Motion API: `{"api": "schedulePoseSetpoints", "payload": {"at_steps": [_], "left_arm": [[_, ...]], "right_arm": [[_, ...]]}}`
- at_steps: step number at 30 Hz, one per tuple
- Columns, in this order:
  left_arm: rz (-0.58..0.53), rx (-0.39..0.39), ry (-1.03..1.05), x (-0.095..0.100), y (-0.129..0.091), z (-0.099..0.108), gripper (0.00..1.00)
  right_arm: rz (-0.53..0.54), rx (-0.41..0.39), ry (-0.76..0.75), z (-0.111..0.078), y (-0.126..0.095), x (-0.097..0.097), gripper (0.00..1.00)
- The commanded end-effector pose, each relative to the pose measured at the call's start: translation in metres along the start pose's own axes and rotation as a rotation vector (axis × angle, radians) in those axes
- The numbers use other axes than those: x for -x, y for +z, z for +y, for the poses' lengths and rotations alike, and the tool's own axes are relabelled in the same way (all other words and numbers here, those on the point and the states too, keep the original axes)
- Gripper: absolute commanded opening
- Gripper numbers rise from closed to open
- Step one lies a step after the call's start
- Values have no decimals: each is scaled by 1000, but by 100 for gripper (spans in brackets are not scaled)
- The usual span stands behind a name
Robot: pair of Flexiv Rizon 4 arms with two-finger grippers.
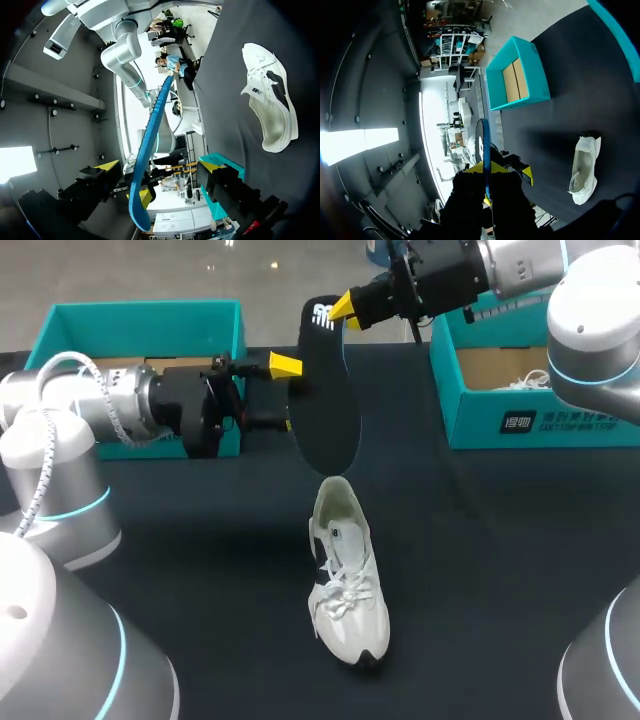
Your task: Take the shoe out of the shoebox, open the shoe tongue, remove and reinsert the insole, then place the shoe into the shoebox
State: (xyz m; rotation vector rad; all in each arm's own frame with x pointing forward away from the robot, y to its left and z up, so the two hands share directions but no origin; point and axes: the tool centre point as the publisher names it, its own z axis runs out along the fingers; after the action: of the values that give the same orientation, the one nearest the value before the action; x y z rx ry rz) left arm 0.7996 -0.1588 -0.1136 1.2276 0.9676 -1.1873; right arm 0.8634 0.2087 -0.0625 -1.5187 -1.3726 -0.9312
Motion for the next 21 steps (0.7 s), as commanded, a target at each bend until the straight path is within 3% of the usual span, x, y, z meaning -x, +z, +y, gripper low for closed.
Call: {"api": "schedulePoseSetpoints", "payload": {"at_steps": [1,3,4,7,21], "left_arm": [[-14,6,6,-3,5,1,100],[-22,6,6,-2,6,2,99],[-26,8,6,-2,7,2,62],[-34,11,8,0,8,2,0],[-41,9,10,2,9,-2,0]], "right_arm": [[2,-3,-4,-1,3,0,0],[2,-8,-6,-3,4,-2,0],[2,-8,-7,-3,4,-2,0],[7,-6,-7,-5,4,0,0],[43,-19,-2,-9,18,4,0]]}}
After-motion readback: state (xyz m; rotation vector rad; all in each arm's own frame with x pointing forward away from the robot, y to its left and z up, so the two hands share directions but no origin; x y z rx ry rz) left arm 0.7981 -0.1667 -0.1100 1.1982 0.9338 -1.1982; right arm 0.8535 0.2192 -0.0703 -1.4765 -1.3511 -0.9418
